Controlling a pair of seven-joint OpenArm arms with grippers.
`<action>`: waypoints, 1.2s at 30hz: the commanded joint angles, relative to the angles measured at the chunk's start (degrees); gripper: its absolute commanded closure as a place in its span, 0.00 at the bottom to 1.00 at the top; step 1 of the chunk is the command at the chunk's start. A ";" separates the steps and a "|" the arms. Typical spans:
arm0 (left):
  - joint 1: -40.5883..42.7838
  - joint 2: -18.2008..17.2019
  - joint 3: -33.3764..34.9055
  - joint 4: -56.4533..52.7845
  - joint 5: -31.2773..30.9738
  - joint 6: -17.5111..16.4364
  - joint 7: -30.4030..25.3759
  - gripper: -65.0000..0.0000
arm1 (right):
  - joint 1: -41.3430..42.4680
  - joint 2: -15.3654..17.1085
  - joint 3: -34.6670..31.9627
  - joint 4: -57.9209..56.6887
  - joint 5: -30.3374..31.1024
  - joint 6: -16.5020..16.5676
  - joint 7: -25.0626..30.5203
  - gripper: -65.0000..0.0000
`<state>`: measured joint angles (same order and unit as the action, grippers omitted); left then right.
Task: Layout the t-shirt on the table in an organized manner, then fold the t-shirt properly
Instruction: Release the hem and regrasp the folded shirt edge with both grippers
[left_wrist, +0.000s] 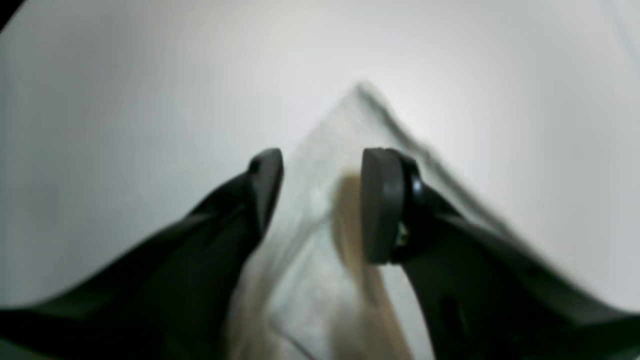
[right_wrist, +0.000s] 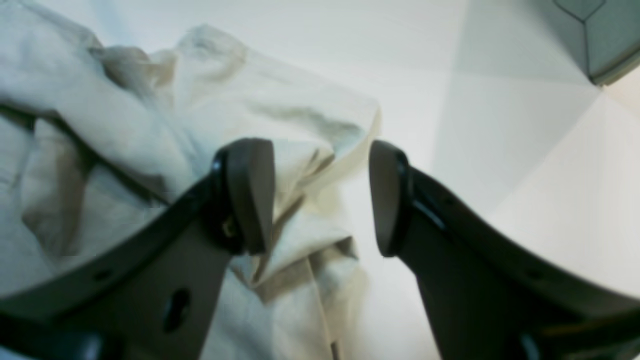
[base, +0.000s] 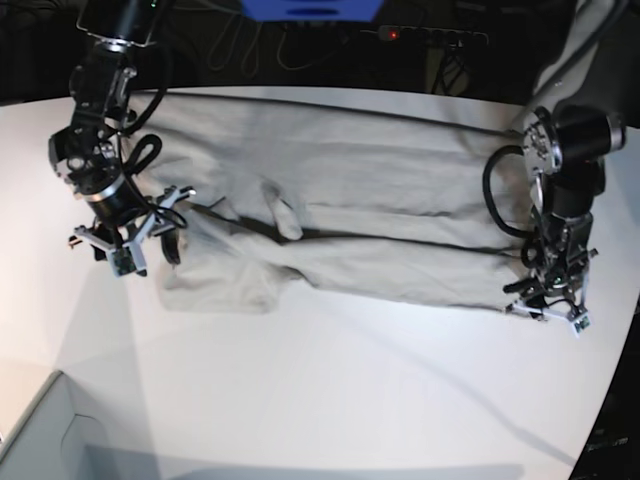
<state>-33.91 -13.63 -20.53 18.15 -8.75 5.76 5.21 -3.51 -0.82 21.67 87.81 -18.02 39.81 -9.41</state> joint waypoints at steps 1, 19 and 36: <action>-0.51 -0.75 0.01 0.62 0.45 0.00 -1.39 0.61 | 0.83 0.42 0.00 1.20 0.92 0.19 1.54 0.52; 7.93 -1.01 -0.70 1.76 0.01 0.00 -1.04 0.98 | 2.06 0.60 -0.26 0.67 0.92 0.19 1.45 0.52; 13.12 -0.75 -0.70 16.88 0.01 0.00 7.23 0.97 | 25.79 0.60 -0.09 -28.69 0.66 0.19 -9.62 0.52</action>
<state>-20.36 -14.06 -21.23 34.68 -8.80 5.56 10.48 20.99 -0.60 21.47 58.17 -17.87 39.79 -20.29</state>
